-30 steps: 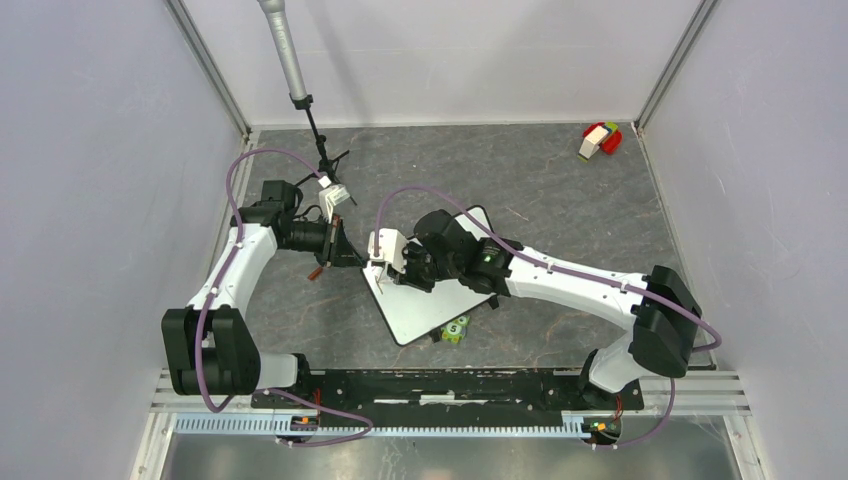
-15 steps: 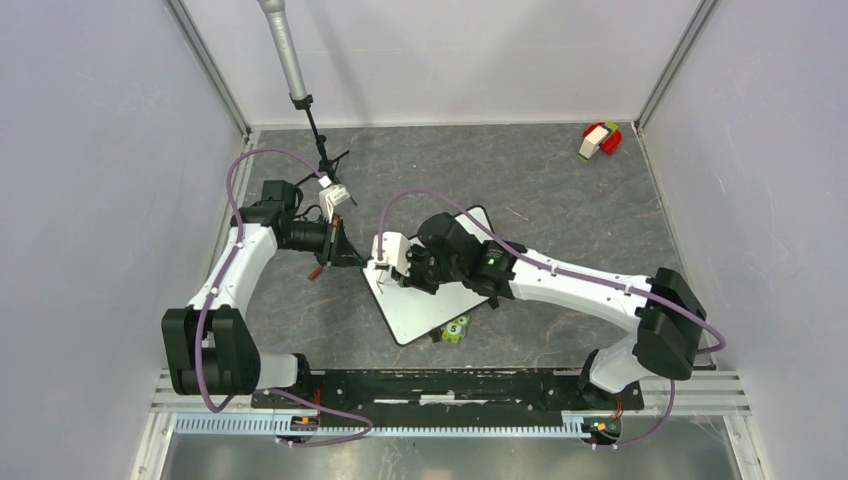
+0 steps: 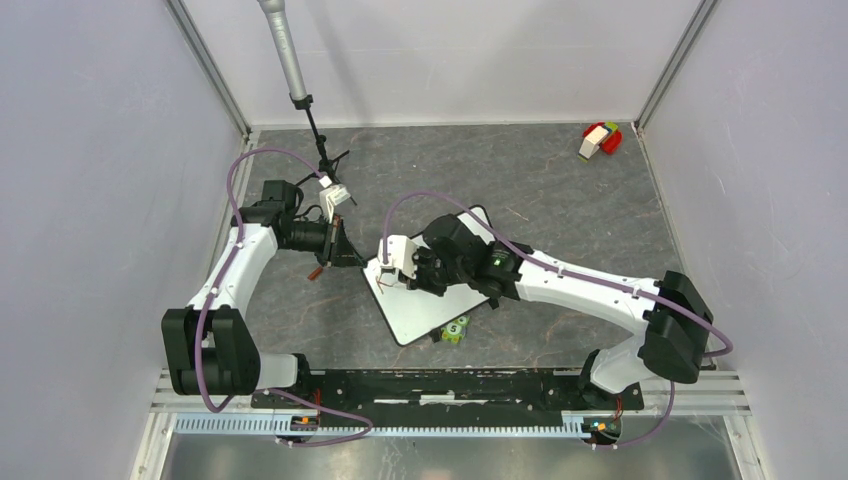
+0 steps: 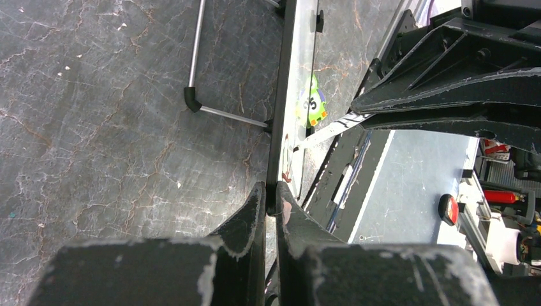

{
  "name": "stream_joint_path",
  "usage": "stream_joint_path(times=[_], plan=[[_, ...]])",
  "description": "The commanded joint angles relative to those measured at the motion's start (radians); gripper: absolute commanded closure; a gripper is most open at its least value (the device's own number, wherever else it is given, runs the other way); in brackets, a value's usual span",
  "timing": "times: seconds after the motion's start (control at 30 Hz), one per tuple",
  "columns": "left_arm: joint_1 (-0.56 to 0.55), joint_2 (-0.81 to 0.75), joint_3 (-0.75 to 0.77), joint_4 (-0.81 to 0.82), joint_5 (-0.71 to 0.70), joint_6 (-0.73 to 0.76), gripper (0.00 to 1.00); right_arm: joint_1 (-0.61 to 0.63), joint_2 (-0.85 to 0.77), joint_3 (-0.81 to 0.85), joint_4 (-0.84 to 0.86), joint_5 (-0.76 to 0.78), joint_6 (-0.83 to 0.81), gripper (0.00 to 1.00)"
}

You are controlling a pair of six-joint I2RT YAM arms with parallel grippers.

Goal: Write a sentence on the whiteboard

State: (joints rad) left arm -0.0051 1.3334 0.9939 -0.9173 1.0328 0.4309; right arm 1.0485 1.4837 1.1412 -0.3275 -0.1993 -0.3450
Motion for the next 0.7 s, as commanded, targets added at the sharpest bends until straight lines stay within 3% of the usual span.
stream_joint_path(times=[0.0,0.67], plan=[[-0.019,0.0,0.014,-0.02,0.023,0.012,0.97,-0.008,-0.039,0.07,-0.016,-0.04,0.011,1.0],[-0.022,-0.01,0.012,-0.019,0.019,0.012,0.97,-0.024,0.01,0.082,0.022,0.049,0.01,1.0]])
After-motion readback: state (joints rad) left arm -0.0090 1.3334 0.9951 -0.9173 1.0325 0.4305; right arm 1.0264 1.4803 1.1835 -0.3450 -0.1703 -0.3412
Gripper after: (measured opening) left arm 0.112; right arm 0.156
